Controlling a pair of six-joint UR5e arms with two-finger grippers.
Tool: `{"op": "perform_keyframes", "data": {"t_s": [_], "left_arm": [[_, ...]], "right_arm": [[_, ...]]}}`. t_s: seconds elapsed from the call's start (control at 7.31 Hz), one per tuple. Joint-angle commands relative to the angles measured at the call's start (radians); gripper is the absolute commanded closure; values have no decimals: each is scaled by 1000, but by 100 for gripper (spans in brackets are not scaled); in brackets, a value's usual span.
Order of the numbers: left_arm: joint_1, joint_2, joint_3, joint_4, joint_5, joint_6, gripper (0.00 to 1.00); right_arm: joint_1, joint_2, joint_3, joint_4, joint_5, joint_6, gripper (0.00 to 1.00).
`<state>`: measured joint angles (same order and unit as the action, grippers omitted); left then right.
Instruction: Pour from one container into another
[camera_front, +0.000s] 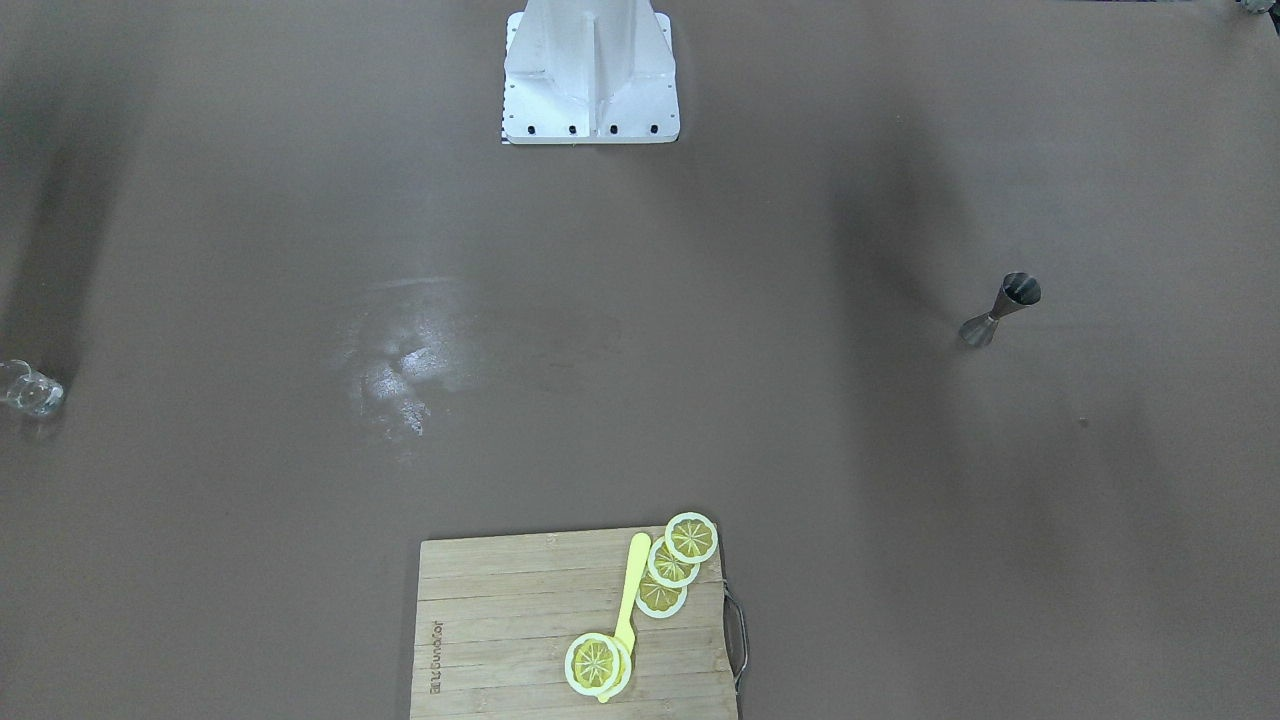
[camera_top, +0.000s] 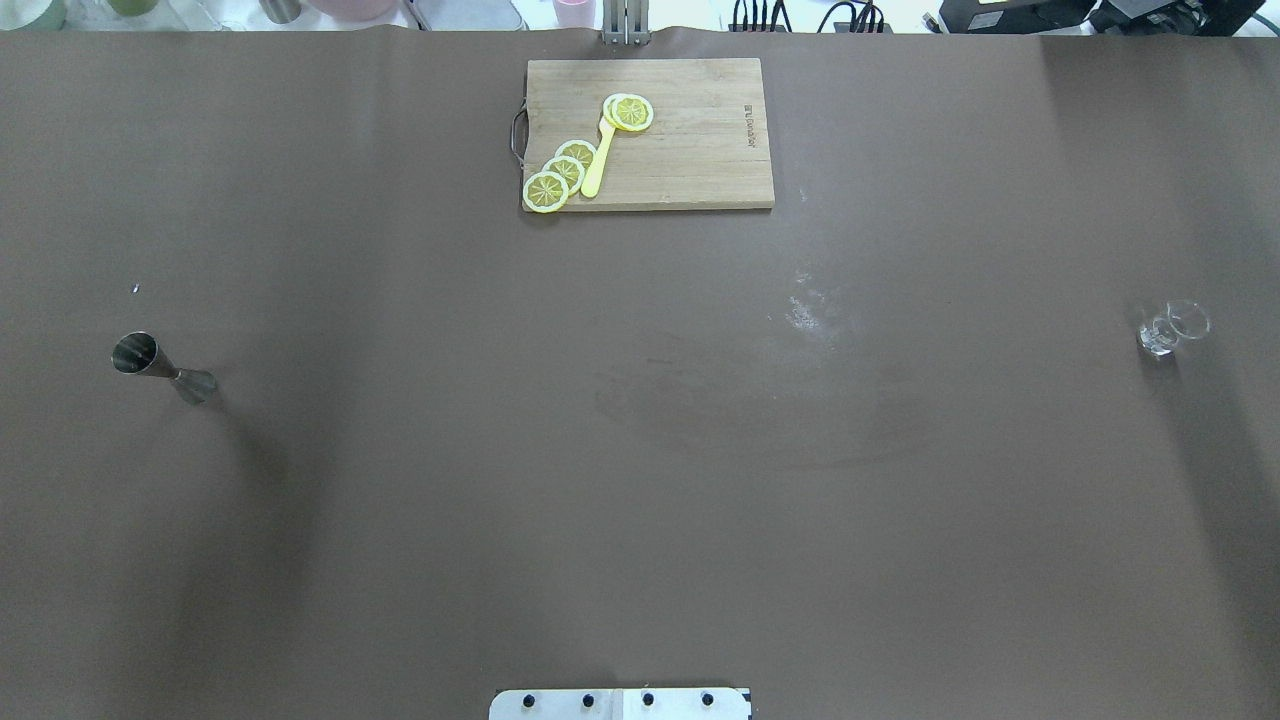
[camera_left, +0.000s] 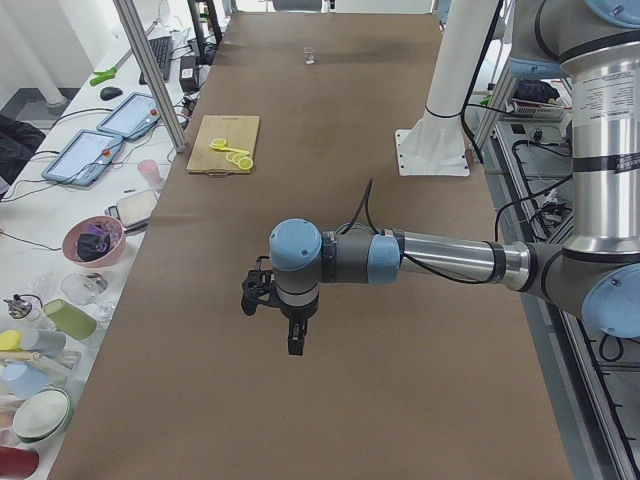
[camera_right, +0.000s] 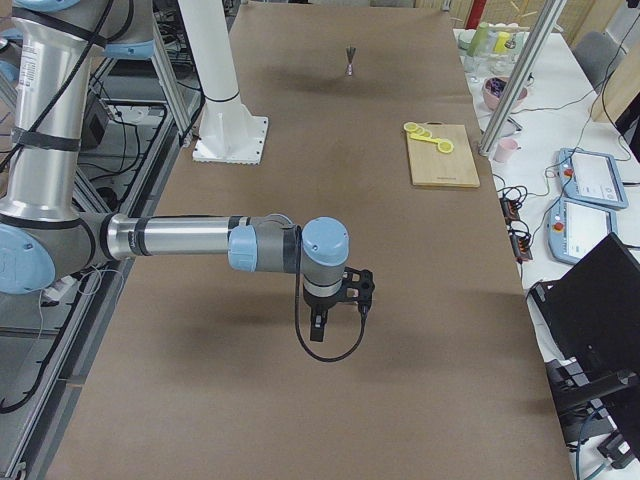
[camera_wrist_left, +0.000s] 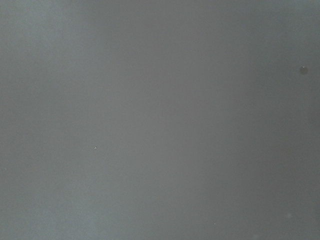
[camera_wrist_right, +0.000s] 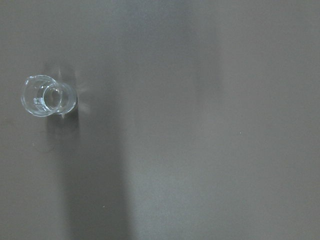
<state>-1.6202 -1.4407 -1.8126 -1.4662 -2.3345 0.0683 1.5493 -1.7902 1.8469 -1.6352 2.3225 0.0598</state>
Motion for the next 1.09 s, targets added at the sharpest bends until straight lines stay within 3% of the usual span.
{"op": "perform_keyframes", "data": {"t_s": [0.0, 0.41, 0.96], "left_arm": [[-1, -3, 6, 0, -34, 1, 3], [2, -10, 1, -8, -34, -5, 3], [2, -12, 30, -279, -29, -171, 3]], "right_arm": [[-2, 0, -1, 0, 2, 0, 0], [-2, 2, 0, 0, 3, 0, 0], [-2, 9, 2, 0, 6, 0, 0]]}}
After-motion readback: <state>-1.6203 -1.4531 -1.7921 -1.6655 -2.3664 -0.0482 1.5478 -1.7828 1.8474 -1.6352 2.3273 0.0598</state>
